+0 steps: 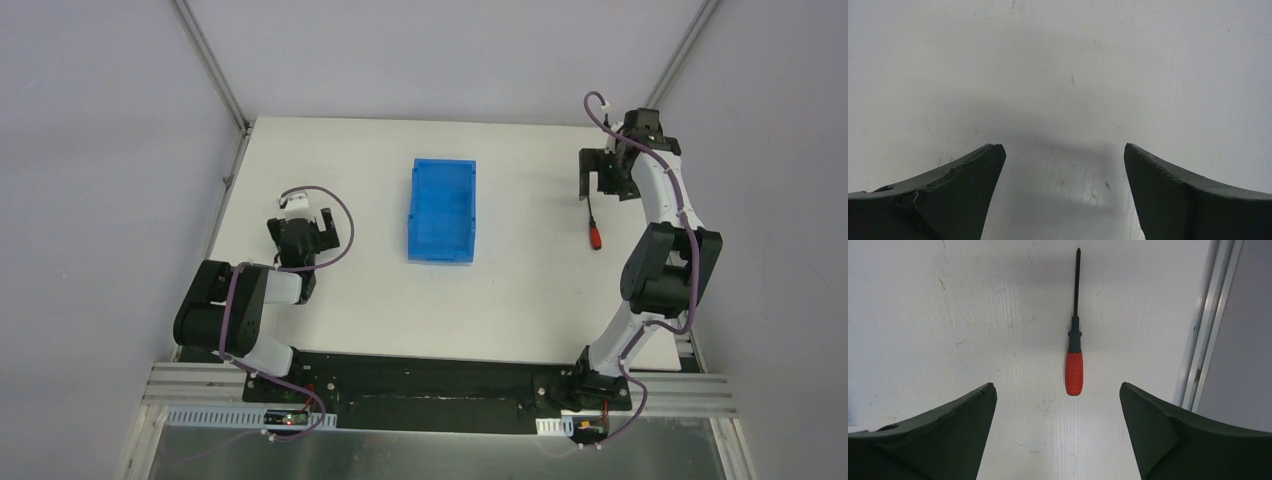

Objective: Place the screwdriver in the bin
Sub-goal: Pick up the screwdriver from the center of the board.

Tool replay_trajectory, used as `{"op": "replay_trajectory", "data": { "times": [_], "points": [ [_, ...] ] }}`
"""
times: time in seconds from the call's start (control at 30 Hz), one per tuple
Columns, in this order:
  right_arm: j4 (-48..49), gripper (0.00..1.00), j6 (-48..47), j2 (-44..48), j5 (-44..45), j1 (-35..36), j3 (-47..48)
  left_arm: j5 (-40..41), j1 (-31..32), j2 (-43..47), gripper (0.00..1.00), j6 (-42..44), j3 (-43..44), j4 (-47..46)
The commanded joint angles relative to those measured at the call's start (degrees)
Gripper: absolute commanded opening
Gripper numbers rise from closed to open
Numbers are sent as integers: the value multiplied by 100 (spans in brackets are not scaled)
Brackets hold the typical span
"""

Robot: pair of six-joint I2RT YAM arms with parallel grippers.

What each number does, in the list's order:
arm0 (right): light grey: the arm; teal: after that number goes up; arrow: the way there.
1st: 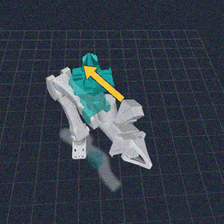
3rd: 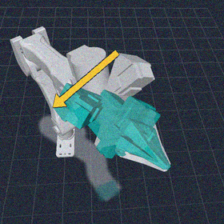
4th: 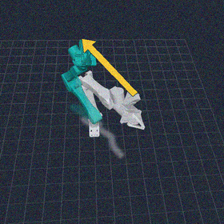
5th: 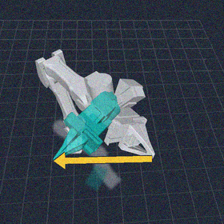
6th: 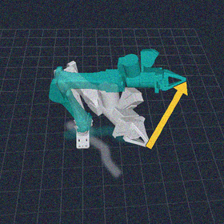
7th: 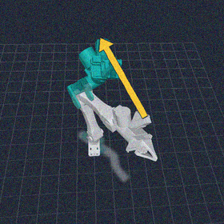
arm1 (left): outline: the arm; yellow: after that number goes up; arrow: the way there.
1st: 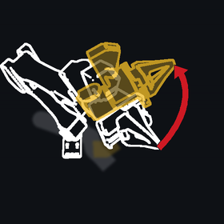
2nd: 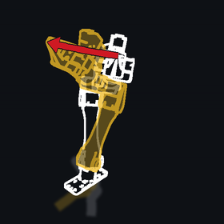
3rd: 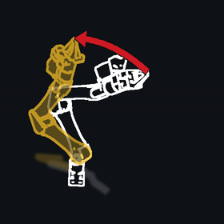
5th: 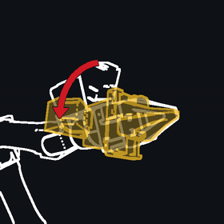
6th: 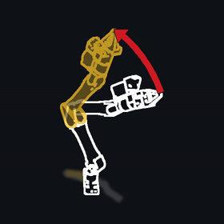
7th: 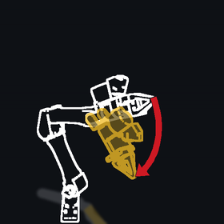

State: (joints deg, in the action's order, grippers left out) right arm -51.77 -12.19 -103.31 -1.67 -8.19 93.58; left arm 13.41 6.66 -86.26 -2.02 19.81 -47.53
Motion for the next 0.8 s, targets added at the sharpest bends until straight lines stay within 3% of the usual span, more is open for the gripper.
{"op": "replay_trajectory", "data": {
  "times": [0.0,0.77],
  "points": [
    [206,98,-122,-137,123,37,-55,74,-31,6,99,-35,76,-108],
    [529,98,-210,-998,211,36,-275,74,-27,8,99,-35,75,-103]
  ]
}}
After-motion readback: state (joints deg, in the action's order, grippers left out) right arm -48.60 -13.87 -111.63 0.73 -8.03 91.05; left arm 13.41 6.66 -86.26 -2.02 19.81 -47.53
